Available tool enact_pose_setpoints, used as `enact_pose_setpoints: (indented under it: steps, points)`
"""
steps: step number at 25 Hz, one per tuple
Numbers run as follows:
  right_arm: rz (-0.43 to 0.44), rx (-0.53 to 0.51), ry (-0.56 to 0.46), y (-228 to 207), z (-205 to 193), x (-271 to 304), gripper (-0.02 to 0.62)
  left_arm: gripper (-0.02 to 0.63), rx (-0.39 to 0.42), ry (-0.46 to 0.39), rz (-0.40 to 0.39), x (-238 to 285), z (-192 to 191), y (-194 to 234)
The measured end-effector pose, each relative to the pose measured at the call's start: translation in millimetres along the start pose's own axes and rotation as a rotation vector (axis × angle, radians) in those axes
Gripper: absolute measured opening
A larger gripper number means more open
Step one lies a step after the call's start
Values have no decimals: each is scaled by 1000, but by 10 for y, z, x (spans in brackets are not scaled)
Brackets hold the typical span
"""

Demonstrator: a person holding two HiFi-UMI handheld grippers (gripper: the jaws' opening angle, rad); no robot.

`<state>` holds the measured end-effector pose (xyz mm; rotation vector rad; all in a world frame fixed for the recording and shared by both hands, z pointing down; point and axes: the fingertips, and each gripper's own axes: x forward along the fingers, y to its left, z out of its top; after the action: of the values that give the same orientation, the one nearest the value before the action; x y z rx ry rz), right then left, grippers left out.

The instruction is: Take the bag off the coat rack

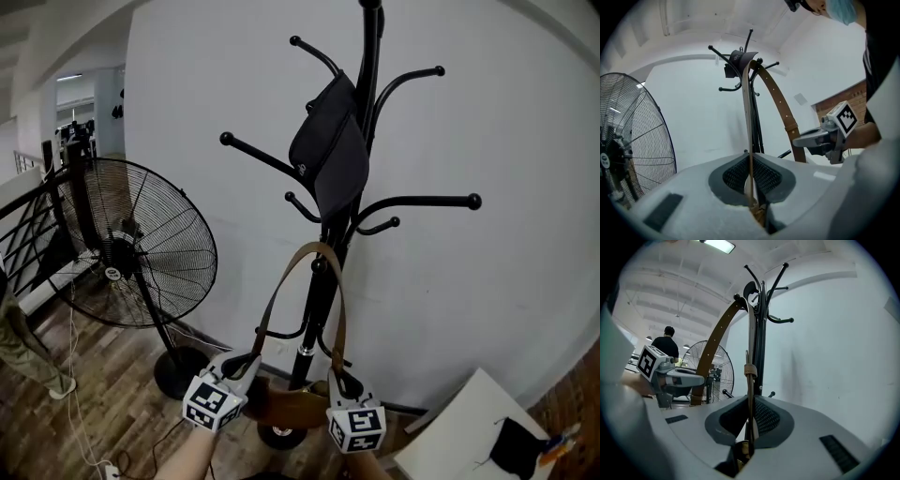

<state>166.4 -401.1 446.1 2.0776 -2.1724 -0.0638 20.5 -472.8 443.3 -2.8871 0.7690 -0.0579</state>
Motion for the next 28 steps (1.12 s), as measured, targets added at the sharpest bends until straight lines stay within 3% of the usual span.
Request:
enact_pose_setpoints:
  steps: [19, 28]
  points:
    - [122, 9, -67, 124, 181, -441, 28, 15, 34, -19, 141, -575, 228, -343]
    - [217, 8, -55, 242, 67, -819, 28, 15, -4, 1, 246, -955, 253, -681]
